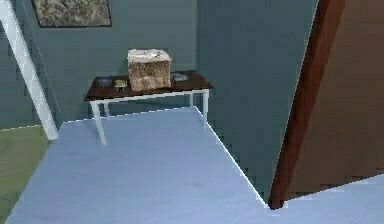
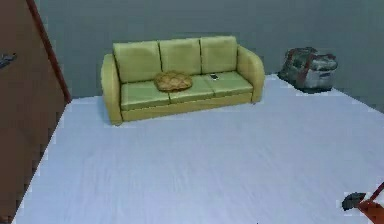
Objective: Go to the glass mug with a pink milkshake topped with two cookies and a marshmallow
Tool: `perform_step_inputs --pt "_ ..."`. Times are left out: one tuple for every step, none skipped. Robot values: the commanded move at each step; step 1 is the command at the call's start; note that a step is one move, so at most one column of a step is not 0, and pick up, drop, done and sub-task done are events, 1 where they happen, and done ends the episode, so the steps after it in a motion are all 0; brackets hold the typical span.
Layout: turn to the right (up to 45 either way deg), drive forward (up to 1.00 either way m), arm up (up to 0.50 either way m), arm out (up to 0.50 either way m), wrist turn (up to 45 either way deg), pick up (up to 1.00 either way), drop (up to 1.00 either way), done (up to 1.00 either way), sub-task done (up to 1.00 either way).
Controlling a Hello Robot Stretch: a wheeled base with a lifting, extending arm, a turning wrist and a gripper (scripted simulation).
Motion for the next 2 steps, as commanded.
perform_step_inputs --pt "-39.0 0.00 0.00 0.00 0.0 0.00 0.00 0.00 0.00" --pt "0.0 1.00 0.00 0.00 0.0 0.00 0.00 0.00 0.00"
